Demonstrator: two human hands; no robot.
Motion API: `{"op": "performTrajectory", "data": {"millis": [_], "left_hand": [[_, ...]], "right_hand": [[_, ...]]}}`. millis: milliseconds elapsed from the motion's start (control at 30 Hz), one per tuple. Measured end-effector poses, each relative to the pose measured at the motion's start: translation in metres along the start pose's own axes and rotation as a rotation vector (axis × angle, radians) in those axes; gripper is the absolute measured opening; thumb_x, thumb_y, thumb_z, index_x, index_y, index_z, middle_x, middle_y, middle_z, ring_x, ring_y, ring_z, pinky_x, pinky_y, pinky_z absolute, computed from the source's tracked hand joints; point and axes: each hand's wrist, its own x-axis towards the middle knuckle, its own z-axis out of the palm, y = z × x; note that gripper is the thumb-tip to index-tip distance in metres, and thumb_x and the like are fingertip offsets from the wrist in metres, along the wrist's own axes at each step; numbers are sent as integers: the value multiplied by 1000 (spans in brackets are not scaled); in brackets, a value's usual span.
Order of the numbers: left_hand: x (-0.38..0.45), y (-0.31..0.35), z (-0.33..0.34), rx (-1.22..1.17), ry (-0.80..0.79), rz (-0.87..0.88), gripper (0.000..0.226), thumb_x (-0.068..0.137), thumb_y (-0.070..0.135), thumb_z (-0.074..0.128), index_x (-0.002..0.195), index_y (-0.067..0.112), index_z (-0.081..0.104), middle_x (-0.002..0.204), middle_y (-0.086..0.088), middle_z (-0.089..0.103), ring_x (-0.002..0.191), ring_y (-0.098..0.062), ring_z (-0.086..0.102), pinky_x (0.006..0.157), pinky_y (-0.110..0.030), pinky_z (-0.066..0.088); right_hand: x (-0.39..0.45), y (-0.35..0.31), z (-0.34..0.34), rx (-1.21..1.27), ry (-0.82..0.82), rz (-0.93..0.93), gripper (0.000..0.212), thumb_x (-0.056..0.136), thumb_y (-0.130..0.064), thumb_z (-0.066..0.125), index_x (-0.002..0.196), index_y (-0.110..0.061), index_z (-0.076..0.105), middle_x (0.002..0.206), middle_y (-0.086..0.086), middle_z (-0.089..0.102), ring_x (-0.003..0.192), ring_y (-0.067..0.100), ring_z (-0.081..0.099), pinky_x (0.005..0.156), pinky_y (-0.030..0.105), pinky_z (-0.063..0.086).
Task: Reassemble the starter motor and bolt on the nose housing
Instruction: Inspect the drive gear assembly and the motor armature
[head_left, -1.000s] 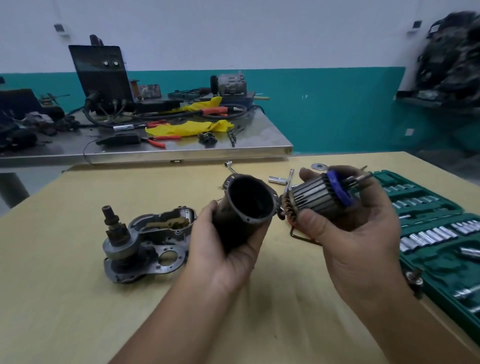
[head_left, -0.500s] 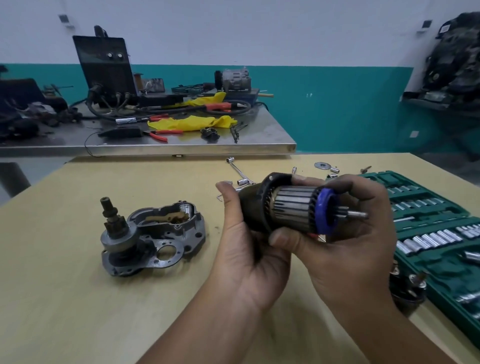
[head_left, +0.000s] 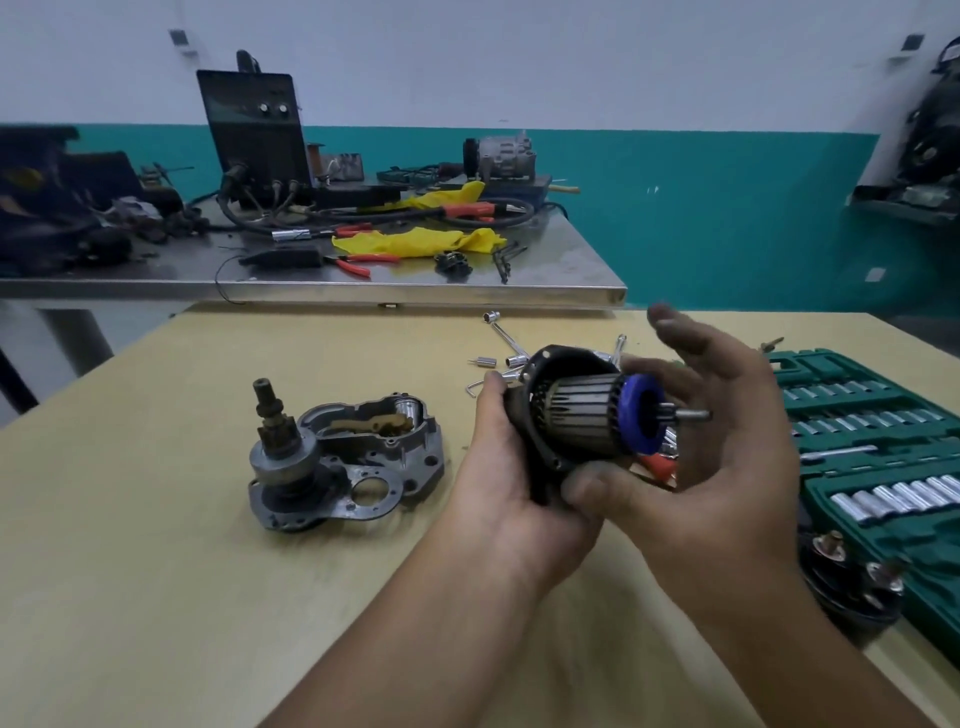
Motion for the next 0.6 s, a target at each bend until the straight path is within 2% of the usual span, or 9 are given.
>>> {"op": "performTrajectory", "data": {"millis": [100,167,233,333,467,533,567,600], "left_hand": [[-2,3,0,22,13,3,67,94,59,65,77,-5,78,75,-16,74,56,-28,74,48,-33,60],[-1,3,-1,45,42,44,72,93,63,62,76,-5,79,78,-18,76,57,-28,74,44,-35,59],[1,2,-2,76,79,103,73,92,67,59,79,-2,81,80,-17,76,57,-27,74,43,-32,58],[4,-1,-2,127,102,144,71,92,70,54,94,4,79,82,-15,77,58,-24,74,43,-28,56],[5,-3,-2,166,115,177,72,94,70,52,97,2,78,85,-16,78,62,-26,76,47,-31,59],[5,-2,-2,166,131,167,75,94,71,50,106,2,76,95,-17,78,76,-28,77,61,-35,64],[4,-1,-2,152,140,143,76,94,72,50,108,1,76,100,-17,78,84,-29,75,71,-36,64],[3,0,-2,134,146,122,77,94,71,50,106,0,76,101,-18,77,86,-30,75,76,-36,63]], "right_hand": [[-2,1,0,-140,51,21,65,53,-61,88,110,-43,63,116,-15,67,106,14,66,87,39,57],[-1,4,-1,-270,66,-34,44,64,-54,81,103,-44,64,101,-16,68,95,8,66,78,19,52],[-2,6,0,-328,94,-61,40,69,-53,77,105,-37,67,97,-16,67,90,4,64,74,10,45],[-4,8,2,-326,136,-66,42,70,-49,77,104,-26,71,95,-11,67,86,4,62,74,8,43],[-5,4,2,-388,140,-151,45,73,-46,79,108,-19,71,98,-9,64,86,5,59,76,9,42],[-4,3,1,-360,104,-167,53,73,-50,80,113,-18,70,107,-8,64,97,1,60,82,10,43],[-2,3,1,-340,70,-162,56,73,-55,79,116,-20,69,113,-6,64,102,2,60,85,12,44],[-1,2,1,-329,41,-155,60,73,-62,76,119,-23,67,120,-4,62,105,5,60,87,15,46]]}}
